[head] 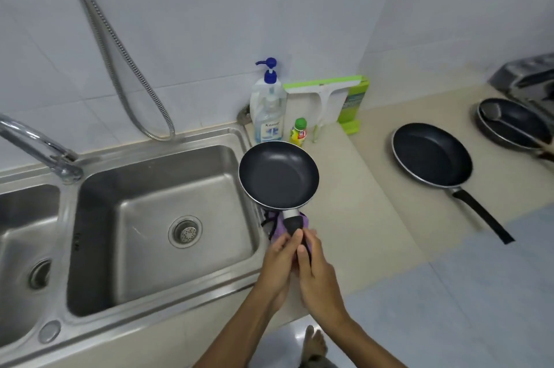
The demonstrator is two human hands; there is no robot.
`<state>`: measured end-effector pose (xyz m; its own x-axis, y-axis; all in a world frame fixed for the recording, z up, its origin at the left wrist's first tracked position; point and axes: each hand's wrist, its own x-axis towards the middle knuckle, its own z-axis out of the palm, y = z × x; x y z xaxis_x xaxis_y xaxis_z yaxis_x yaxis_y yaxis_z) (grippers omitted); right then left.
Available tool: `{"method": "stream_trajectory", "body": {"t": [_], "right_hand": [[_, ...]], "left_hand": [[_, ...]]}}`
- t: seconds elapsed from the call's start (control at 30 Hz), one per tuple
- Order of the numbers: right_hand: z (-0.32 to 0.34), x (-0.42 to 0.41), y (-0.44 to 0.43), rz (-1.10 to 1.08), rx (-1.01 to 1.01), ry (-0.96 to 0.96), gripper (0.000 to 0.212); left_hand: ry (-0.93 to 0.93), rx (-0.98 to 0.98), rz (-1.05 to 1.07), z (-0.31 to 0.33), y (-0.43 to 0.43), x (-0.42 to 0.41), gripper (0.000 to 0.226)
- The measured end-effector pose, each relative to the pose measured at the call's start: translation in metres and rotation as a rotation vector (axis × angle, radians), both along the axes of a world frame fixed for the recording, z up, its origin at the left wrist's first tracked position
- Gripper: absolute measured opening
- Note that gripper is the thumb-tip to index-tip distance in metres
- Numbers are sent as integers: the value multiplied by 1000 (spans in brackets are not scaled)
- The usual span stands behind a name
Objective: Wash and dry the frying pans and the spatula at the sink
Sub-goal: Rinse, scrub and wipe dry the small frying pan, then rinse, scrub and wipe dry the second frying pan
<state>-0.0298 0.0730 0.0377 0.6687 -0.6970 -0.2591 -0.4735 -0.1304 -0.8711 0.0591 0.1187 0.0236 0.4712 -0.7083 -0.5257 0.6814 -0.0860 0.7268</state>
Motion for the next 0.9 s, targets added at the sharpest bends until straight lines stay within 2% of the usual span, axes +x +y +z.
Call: {"method": "stream_trajectory", "body": {"t": [0.17,0.3,0.53,0.7,0.9], "right_hand": [[-26,-63,-54,-4,-63,74,43],[-47,-87,-87,-4,-70,62,47],[-66,-109,-117,34,-55,37,48],[-76,-118,-127,49,-33,22,46],[-79,-119,-129,61,16,19,49]], "left_hand": [[78,60,-122,-23,-57,-49,31],[111,131,-114,-31,-91,-70,25],[74,210,-149,-33,-117,-83,28],[81,277,-128,-38,-128,-91,22],[106,280,-107,-43,-130,-92,24]]}}
